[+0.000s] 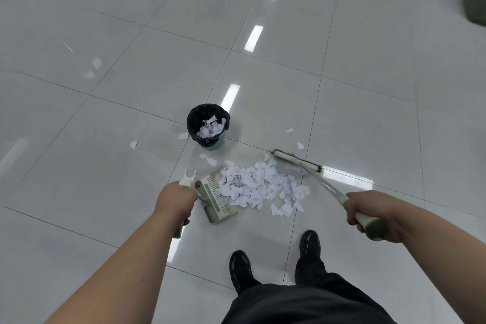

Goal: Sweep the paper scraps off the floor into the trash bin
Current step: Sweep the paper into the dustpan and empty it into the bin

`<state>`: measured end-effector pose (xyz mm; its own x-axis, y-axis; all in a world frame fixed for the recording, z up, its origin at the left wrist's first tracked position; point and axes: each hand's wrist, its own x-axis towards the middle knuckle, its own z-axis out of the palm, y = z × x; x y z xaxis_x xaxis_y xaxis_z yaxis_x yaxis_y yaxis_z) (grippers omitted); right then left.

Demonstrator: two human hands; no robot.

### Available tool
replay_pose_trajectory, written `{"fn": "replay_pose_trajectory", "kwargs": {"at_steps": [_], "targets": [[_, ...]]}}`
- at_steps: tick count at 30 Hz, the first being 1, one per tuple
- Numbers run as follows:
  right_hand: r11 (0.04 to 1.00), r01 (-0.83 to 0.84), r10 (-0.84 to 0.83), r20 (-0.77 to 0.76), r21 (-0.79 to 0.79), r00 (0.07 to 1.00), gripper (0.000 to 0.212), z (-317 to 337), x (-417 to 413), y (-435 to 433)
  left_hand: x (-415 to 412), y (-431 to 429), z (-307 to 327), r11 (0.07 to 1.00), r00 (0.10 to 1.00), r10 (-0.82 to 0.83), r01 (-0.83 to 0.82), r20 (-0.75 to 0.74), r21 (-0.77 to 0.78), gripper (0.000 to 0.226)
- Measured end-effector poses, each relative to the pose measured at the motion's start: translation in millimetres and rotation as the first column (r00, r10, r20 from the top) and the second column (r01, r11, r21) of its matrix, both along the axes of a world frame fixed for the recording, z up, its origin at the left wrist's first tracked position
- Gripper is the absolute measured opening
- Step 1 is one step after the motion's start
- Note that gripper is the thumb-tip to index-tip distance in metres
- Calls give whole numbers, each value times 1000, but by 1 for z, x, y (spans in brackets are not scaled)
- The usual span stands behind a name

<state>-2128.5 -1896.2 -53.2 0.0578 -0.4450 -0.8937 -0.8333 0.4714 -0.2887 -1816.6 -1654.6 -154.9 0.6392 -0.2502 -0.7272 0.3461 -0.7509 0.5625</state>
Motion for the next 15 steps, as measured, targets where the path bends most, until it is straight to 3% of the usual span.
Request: {"fn": "replay_pose_trajectory", "kwargs": {"at_steps": [4, 9, 15], "targets": [[990, 131, -132, 23, 57, 991, 22, -2, -12, 14, -18, -14, 0, 998, 999, -47, 47, -11, -34, 14], [942, 228, -259, 104, 245, 960, 18, -4, -4, 46, -28, -31, 1, 997, 998, -53, 52, -22, -51, 16], [897, 245, -331, 192, 369, 924, 36, 2, 5, 63, -30, -43, -1, 998, 999, -45, 44, -13, -43, 13]]}}
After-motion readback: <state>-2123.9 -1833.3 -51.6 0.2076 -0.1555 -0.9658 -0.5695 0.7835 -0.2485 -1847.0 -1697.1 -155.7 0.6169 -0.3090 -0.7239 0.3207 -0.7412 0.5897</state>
